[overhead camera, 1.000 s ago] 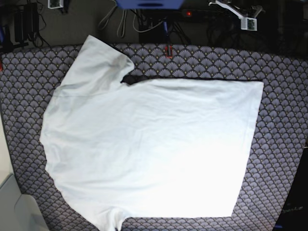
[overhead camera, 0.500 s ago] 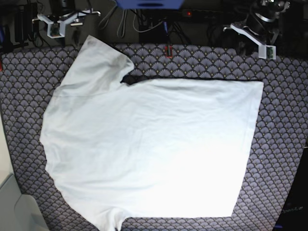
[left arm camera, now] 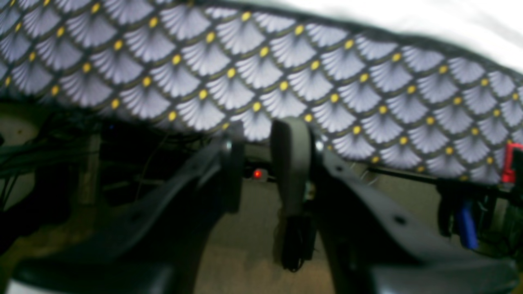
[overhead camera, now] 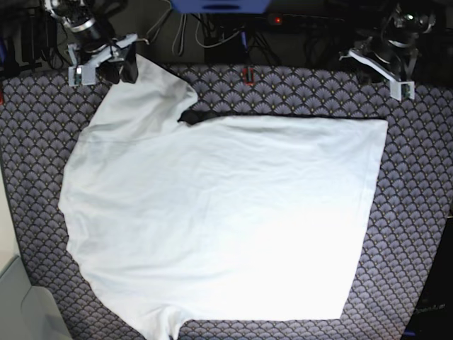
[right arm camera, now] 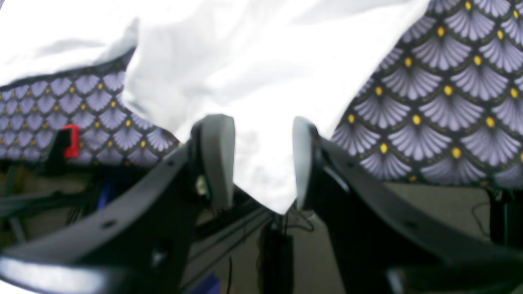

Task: Fold the T-shirt properly
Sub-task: 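Lower the right gripper onto the white T-shirt's shoulder and grasp it, then lower the left gripper onto the shirt's other shoulder corner and grasp, then lift both shoulders and pull them toward the hem, folding the shirt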

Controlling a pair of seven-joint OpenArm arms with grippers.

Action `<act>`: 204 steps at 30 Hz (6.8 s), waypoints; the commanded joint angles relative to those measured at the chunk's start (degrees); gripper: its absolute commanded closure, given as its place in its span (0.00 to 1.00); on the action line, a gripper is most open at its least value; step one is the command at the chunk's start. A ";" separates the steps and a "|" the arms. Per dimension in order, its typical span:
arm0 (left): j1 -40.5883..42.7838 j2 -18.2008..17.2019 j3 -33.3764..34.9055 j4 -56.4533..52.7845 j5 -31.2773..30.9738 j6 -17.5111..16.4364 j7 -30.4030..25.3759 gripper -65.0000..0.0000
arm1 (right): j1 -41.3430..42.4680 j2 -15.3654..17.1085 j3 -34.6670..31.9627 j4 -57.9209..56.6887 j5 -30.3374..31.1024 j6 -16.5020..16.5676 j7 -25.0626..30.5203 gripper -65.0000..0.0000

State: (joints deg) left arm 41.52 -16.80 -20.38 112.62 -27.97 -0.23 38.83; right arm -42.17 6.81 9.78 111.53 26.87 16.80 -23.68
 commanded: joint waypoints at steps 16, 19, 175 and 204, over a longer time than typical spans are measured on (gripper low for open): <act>-0.77 -0.48 -0.32 0.48 0.32 -0.08 -0.89 0.75 | 4.59 0.36 4.07 -4.32 5.96 1.01 -2.74 0.62; -2.00 -0.48 -0.32 0.48 0.32 -0.08 -0.89 0.75 | 5.47 0.44 3.98 -7.74 5.96 1.01 -2.56 0.62; -33.03 0.49 -9.29 -13.23 0.41 0.19 16.86 0.99 | 10.57 8.88 4.33 1.05 5.70 1.09 5.00 1.00; -47.98 -1.53 -8.67 -27.83 0.41 0.10 16.60 0.99 | 39.14 17.59 0.20 -17.77 5.61 1.09 -9.77 1.00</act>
State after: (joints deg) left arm -5.48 -17.12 -28.71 83.92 -28.01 -0.27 56.90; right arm -3.84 23.29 9.54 92.97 32.42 18.46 -35.09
